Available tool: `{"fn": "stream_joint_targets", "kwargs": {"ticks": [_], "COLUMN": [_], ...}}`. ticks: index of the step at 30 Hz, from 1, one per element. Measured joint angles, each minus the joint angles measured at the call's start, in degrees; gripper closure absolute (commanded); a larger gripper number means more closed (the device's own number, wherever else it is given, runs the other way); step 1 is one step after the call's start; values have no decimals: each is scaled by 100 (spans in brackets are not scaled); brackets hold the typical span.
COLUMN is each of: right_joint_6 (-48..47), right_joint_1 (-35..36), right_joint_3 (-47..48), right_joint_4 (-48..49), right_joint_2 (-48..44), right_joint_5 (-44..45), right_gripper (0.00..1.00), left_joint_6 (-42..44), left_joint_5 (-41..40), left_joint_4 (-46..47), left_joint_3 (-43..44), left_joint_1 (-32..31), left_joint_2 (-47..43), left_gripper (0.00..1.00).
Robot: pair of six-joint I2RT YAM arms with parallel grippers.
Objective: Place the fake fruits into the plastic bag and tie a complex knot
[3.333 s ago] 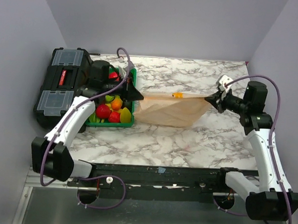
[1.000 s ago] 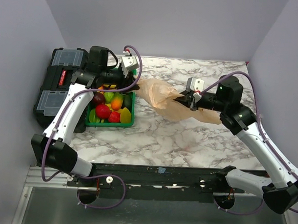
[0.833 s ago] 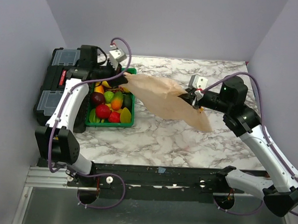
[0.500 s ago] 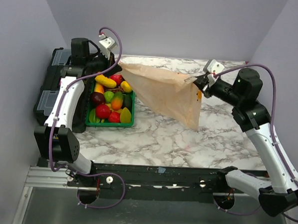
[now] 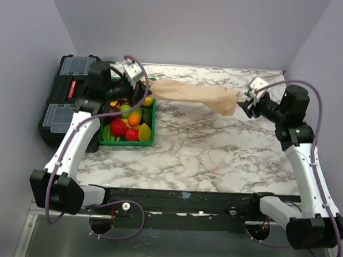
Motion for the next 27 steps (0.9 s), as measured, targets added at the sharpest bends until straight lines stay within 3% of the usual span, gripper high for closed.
{"fn": "stream_joint_targets", "kwargs": {"ticks": [1,4,9,10,13,15,18,21,24,27], "right_joint_6": [-313,-1338,-2240,-2282,-2302,-2223,-1921,-1327,-691,-52], "right_joint_1": [-7,0,7,7,7,7,7,7,7,7], "right_joint_3": [-160,-299,-205,-136,470,940,1541,1576,1493,1497], "right_joint_4": [-321,-1648,-3563,-3797,-4559,-4804,-4852,-4470,-3860,-3191], "right_joint_2": [-136,-396,-501,-472,-232,-7,350,581,1119,2059], "right_joint_5": [-144,-533,-647,-643,-603,-592,-581,-553,-560,-544], "right_gripper": [28,16,15,14,14,14,9,9,8,8], "left_joint_6": [168,1008,2398,2597,3550,4022,4793,4986,4699,3875], "left_joint_5": [20,37,37,39,35,17,-85,-133,-52,-26], "left_joint_4": [-37,-315,-1298,-1517,-2310,-2800,-3797,-4426,-4653,-4166], "left_joint_3": [-345,-1397,-2750,-2903,-3093,-3060,-2728,-2216,-1379,-708], "left_joint_1": [-101,-619,-1158,-1204,-1276,-1283,-1281,-1281,-1281,-1281], "left_joint_2": [-232,-839,-1360,-1434,-1665,-1770,-1832,-1816,-1694,-1318], "left_gripper": [100,82,72,63,23,12,8,5,3,2]}}
